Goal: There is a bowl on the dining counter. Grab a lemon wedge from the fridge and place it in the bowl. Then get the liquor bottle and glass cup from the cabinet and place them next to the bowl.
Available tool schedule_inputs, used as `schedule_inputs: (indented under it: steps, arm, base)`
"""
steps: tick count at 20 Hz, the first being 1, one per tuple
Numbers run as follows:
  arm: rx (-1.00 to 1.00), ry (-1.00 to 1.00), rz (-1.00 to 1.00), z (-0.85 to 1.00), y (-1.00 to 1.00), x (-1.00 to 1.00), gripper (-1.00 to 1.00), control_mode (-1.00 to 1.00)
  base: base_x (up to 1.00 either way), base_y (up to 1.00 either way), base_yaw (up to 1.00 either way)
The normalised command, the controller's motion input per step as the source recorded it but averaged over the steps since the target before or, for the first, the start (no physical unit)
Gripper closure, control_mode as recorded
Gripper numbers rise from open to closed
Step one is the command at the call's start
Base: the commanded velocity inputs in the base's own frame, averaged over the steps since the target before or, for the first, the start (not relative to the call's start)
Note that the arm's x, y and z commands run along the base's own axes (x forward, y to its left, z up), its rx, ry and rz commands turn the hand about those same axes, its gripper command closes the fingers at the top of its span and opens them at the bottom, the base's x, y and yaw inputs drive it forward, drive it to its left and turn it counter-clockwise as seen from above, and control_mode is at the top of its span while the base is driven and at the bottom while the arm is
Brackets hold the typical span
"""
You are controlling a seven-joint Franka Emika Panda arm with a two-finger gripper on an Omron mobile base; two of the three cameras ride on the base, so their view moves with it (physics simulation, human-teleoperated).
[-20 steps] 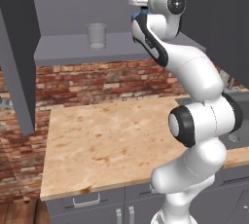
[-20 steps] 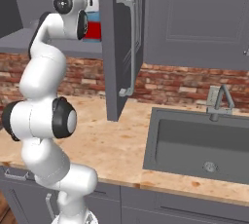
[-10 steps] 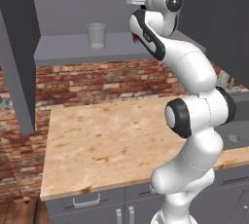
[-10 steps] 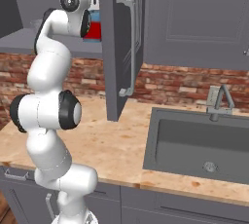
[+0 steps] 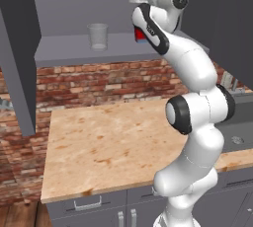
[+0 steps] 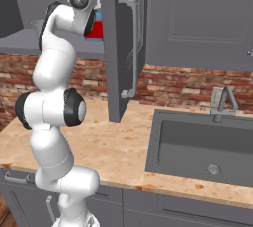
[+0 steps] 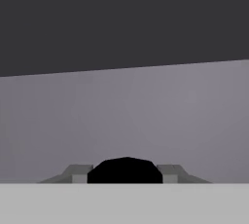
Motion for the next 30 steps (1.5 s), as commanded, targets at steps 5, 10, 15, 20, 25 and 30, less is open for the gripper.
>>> schedule_inputs:
  steps: [5, 10, 15, 20, 25, 30]
  arm:
    - [0.0, 0.02, 0.02, 0.0, 0.0, 0.06, 1.0, -1.0]
    - [0.0, 0.0, 0.0, 0.0, 0.0, 0.0, 1.0, -1.0]
    - [0.0, 0.0, 0.0, -0.03, 0.0, 0.0, 1.0, -1.0]
    - [-0.01, -0.12, 0.0, -0.2, 0.01, -0.29, 1.0, -1.0]
    - [-0.06, -0.18, 0.0, -0.43, 0.24, -0.76, 1.0, -1.0]
    - [-0.01, -0.04, 0.0, -0.09, 0.23, -1.0, 1.0, -1.0]
  base:
    - [0.0, 0.0, 0.0]
    - [0.0, 0.0, 0.0]
    - [0.0, 0.0, 0.0]
    - [0.0, 0.0, 0.0]
    - [0.0, 0.0, 0.0]
    - [0.0, 0.0, 0.0]
